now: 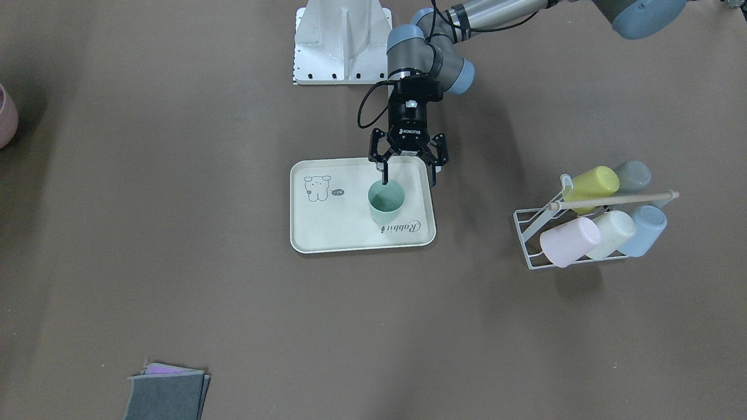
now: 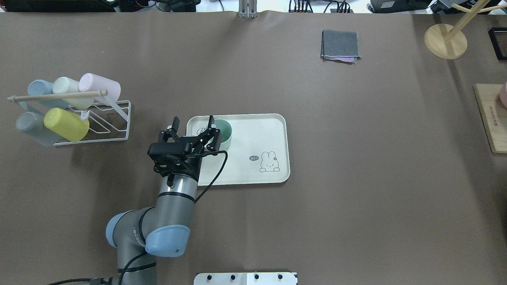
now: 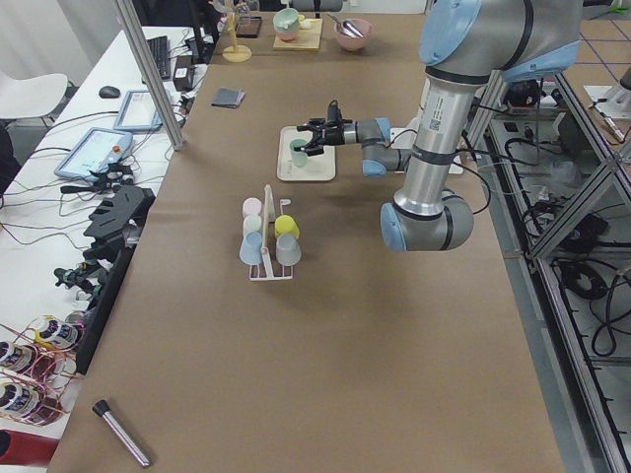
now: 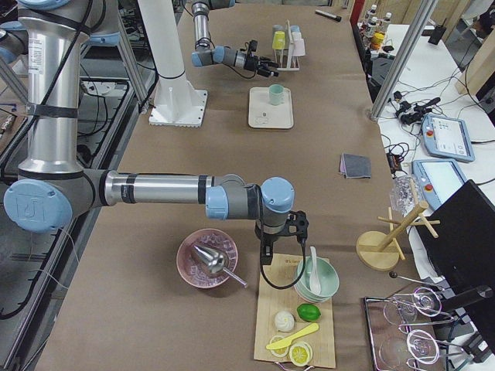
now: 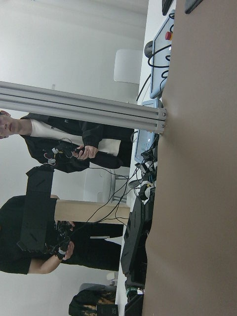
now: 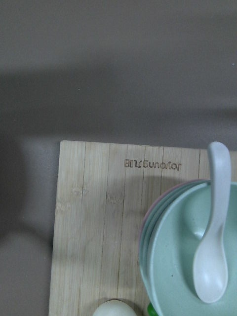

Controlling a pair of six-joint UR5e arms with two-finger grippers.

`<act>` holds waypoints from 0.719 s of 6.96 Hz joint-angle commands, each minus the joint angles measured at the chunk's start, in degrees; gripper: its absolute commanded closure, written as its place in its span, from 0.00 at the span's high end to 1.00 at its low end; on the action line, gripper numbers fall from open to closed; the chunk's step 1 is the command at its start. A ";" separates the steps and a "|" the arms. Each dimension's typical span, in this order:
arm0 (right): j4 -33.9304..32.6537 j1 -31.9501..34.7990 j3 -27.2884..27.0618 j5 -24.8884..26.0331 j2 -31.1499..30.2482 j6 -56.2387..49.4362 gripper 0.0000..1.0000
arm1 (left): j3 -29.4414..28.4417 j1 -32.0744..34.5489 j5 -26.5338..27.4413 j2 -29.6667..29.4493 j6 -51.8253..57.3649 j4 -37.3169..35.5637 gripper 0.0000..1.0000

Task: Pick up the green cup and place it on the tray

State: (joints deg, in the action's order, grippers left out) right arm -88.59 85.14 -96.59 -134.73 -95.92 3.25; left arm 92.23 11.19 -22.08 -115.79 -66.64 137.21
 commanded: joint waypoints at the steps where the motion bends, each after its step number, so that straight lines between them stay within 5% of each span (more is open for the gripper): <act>1: 0.00 0.03 0.00 -0.09 -0.06 0.00 1.00 | 10.99 -0.02 -0.77 11.06 1.69 0.07 0.98; 5: 0.00 0.03 -0.09 -0.09 -0.15 -0.09 1.00 | 21.91 -0.64 -2.26 33.56 5.35 13.04 0.98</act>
State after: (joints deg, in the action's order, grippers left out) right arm -88.60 85.17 -96.67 -134.82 -96.05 3.23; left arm 111.54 10.60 -23.29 -88.51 -63.90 145.41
